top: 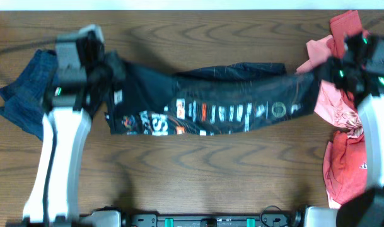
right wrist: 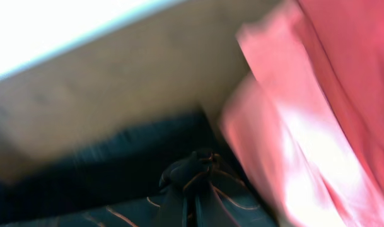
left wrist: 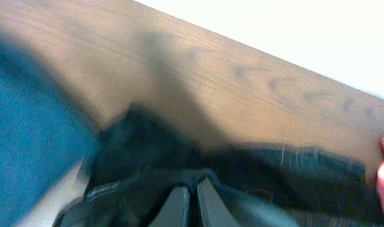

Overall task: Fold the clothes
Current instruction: 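Lift the black shirt with both grippers and lay it flat across the center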

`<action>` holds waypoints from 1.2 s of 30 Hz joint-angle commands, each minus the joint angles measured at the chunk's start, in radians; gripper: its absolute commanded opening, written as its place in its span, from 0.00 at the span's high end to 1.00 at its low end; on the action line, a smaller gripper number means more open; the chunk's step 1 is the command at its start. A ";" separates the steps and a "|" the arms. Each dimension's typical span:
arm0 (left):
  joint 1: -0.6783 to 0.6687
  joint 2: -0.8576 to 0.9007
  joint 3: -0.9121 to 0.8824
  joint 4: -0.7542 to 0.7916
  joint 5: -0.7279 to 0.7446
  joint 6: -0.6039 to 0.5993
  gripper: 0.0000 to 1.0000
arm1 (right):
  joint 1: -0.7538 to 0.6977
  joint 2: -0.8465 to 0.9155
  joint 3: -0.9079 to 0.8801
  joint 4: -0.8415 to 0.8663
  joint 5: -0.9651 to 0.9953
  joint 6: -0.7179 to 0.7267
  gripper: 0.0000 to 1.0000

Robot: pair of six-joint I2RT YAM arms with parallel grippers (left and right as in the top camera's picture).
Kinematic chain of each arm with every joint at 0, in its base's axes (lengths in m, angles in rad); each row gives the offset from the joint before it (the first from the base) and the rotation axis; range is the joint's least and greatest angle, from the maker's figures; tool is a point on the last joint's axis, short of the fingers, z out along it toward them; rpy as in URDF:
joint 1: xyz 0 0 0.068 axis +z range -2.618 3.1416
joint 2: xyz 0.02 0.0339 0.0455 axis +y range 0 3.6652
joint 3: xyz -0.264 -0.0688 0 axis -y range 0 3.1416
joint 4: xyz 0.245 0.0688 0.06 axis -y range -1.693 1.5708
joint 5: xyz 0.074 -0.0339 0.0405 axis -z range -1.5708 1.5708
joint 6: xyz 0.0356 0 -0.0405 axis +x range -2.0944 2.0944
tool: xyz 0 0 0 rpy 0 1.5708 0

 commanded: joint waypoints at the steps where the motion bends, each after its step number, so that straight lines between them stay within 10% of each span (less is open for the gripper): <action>1: 0.006 0.094 0.226 0.104 0.027 0.048 0.94 | 0.029 0.043 0.197 0.104 0.009 0.146 0.99; 13: 0.035 0.225 0.811 -0.027 0.028 0.041 0.94 | 0.027 0.070 0.655 -0.111 0.269 0.074 0.99; 25: 0.037 0.209 0.766 -0.932 0.069 0.061 0.94 | 0.029 0.171 0.615 -0.750 0.401 0.049 0.99; 36: 0.034 0.172 0.409 -1.210 0.068 0.155 0.94 | -0.001 0.182 0.343 -0.982 0.494 0.080 0.99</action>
